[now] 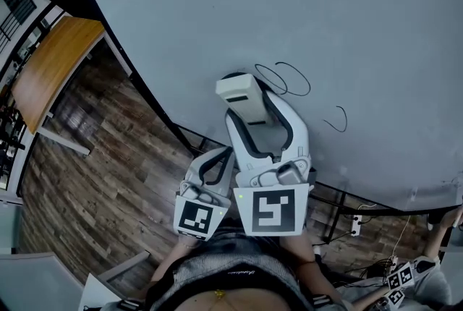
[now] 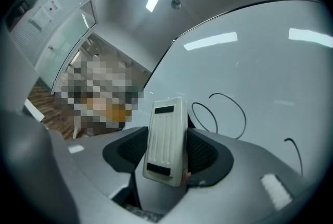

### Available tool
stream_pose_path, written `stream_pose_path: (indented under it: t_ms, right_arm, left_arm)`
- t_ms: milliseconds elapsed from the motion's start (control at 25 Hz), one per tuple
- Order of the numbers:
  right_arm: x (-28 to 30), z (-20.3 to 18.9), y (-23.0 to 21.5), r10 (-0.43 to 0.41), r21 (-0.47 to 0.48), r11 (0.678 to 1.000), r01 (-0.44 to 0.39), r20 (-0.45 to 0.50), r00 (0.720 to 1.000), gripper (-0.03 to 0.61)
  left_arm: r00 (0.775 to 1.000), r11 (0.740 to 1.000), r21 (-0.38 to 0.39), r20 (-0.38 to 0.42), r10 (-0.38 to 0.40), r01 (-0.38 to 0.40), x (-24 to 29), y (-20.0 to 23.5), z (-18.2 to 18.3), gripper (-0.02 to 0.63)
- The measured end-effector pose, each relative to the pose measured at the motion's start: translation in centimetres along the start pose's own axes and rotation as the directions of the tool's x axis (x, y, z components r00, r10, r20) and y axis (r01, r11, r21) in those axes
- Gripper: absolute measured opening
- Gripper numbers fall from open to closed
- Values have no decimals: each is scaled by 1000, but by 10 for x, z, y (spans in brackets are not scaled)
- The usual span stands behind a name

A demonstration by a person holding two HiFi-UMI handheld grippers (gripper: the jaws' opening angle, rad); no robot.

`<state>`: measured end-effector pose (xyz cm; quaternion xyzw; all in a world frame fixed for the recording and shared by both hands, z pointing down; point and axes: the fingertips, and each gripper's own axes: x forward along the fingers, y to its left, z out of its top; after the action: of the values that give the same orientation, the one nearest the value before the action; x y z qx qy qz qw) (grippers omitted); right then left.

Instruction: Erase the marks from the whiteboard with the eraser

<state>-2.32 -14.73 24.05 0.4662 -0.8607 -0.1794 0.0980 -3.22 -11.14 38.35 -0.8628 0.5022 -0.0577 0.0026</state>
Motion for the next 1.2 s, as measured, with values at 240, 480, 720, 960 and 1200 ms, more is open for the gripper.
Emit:
stream_pose_path:
  t_ms: [240,480,720,960,1200]
  right_arm:
    - [31,29,20,42,10,999,-42,36,998,239]
    - [35,37,24,58,-3,998,-58,46,997,240]
    - [21,7,22,42,-1,999,-42,-30,999,239]
    - [24,3,21,24,-14,1000,-25,-28,999,239]
    - [36,30,22,34,-12,999,-33,25,999,241]
  left_arm:
    - [999,998,31,14,53,-53,-18,32,4,0]
    - [998,996,58,11,61,-61,-20,48,4,0]
    - [1000,999,45,10,-10,9,-5,29,4,0]
    - [1000,1000,7,-4,-19,19,-3,20,-2,0]
    - [999,998,35,-17,46,-45,-19,44,-8,0]
